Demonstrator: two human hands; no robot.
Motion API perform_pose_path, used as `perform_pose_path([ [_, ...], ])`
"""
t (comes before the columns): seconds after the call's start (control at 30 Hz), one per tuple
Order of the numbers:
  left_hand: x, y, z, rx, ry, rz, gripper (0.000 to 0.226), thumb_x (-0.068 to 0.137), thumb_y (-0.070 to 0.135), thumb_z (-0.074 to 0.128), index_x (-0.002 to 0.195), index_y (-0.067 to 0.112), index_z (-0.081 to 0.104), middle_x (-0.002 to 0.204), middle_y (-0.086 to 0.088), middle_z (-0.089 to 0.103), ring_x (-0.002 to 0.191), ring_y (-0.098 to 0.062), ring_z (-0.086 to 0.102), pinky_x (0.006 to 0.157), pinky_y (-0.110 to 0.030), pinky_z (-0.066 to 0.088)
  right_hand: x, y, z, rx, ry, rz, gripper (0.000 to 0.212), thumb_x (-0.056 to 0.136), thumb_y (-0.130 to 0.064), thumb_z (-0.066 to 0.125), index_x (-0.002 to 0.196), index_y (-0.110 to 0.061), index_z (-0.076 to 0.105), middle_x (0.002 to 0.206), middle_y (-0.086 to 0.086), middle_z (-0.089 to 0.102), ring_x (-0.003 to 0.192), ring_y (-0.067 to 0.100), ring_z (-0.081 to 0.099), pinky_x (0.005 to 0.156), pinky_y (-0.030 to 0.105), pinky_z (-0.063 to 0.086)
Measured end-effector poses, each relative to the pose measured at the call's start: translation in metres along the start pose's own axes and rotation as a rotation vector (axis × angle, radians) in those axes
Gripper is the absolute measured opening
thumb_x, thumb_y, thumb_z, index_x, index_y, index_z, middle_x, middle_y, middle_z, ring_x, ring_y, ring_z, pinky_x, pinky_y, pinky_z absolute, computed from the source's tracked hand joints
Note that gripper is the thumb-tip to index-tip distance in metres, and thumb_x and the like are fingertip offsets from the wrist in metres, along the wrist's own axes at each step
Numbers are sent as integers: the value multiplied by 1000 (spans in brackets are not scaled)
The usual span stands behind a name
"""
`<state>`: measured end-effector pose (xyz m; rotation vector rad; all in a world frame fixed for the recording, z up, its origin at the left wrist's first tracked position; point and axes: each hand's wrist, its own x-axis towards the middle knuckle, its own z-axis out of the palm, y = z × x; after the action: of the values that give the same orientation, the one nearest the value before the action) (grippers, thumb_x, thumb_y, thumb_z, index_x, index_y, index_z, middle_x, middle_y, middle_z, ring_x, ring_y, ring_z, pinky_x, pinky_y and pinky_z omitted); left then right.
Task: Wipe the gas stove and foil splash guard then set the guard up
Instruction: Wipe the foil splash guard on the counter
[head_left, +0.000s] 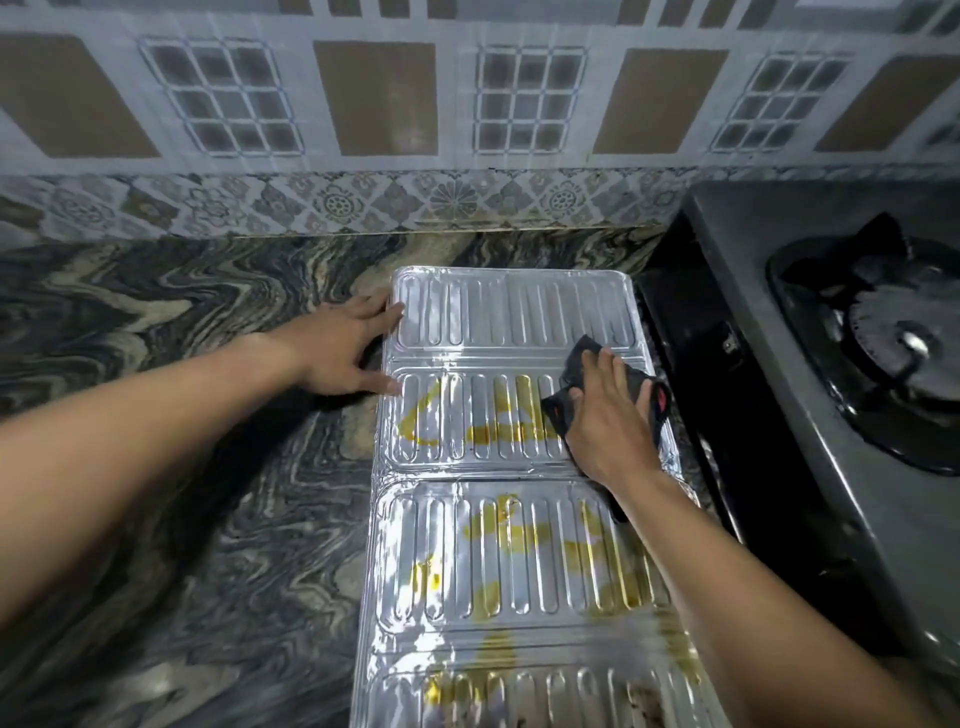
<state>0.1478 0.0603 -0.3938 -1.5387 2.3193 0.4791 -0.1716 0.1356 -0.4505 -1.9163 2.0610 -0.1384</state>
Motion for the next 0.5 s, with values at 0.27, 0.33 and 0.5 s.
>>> perform_pose_path([
  [0.27, -38, 14, 37, 62, -108, -4, 155, 37, 102, 51, 153, 30, -22, 159, 8, -28, 149, -21, -22, 119, -58, -4, -1, -5, -3, 35, 14, 37, 59, 104, -27, 28, 156, -11, 6, 165, 5, 5, 152, 17, -4, 120, 48, -10],
  [0.33, -35, 12, 38, 48, -106, -4, 156, 36, 102, 52, 153, 30, -22, 160, 9, -28, 149, -20, -23, 119, -59, -3, -1, -11, -2, 15, 22, 37, 58, 105, -27, 26, 156, -11, 7, 165, 6, 6, 152, 19, -3, 120, 49, -9],
  [0.5, -35, 9, 40, 31, -96, -4, 158, 34, 102, 53, 153, 30, -22, 160, 10, -27, 149, -19, -24, 120, -58, -3, -2, -54, 10, -19, -42, -200, 56, 105, -26, 25, 157, -11, 9, 165, 8, 7, 152, 22, 1, 121, 51, -4],
])
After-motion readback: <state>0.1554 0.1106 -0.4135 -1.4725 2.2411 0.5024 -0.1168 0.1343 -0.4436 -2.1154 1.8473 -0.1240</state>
